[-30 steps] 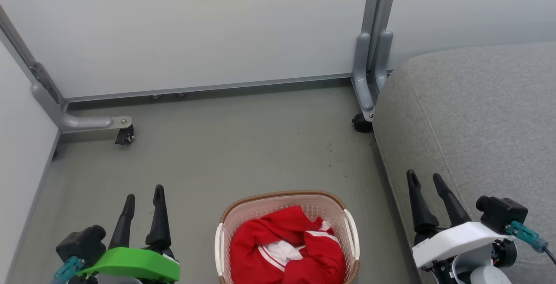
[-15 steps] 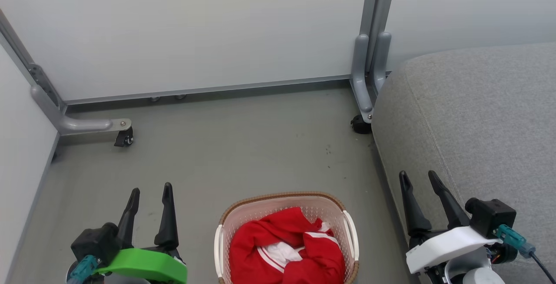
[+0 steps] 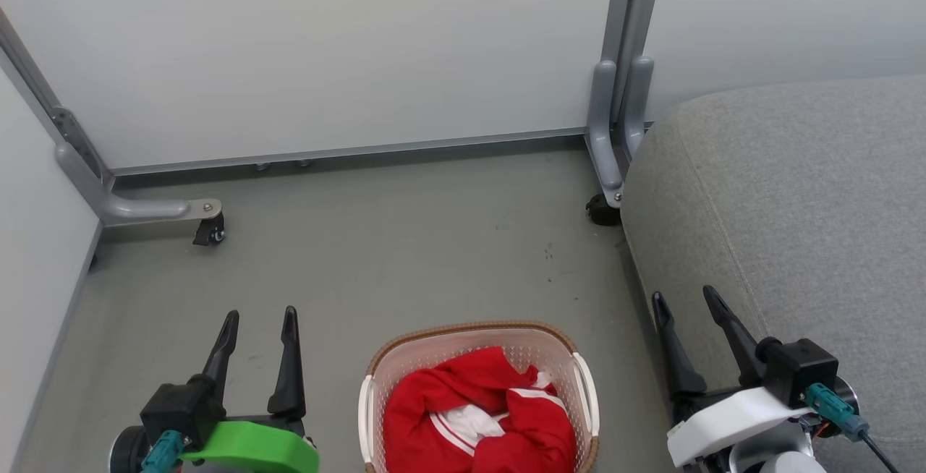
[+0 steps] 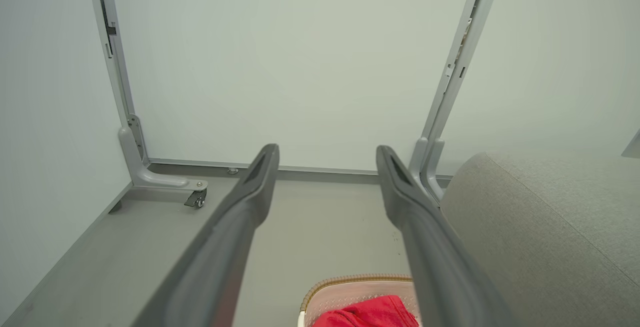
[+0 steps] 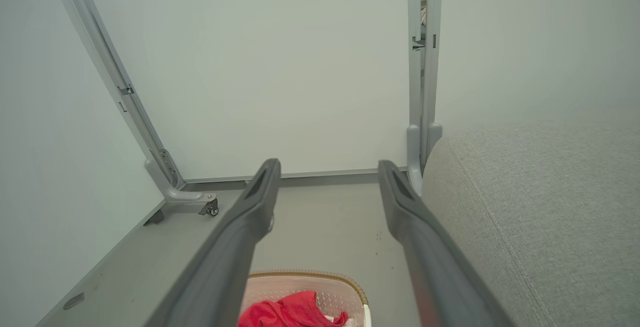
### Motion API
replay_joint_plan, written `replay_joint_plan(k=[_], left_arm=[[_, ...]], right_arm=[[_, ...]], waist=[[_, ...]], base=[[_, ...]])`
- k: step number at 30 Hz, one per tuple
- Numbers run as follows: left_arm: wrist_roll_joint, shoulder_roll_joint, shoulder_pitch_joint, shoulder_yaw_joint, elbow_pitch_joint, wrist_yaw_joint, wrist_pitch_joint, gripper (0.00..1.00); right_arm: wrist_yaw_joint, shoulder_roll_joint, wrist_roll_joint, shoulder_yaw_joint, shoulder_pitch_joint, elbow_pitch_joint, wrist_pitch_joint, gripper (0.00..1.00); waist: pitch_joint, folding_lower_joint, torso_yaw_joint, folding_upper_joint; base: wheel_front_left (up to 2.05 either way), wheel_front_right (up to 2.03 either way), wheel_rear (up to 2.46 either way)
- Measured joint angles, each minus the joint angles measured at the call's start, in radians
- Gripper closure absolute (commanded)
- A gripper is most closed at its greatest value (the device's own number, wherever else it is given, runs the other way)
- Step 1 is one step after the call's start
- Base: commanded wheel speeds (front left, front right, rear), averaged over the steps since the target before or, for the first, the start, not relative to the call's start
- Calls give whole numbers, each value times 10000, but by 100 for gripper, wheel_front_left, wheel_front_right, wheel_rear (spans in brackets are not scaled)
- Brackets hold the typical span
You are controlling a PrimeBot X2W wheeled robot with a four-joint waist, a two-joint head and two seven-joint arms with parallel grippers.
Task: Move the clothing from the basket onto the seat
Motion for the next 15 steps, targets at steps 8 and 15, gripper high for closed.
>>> replay_joint_plan(k=[8,15], left_arm=[[629,2,11,-67,-82,-13,-161,0],[1116,4,12,-132,-146,-31,-297,0]], right_arm=[[0,12,-627,69,45,-33,-171,0],[0,29,-1106,111,134,-44,-303,0]], waist=[[16,0,41,0],[29,0,86,0]], base=[[0,0,0],[0,0,0]])
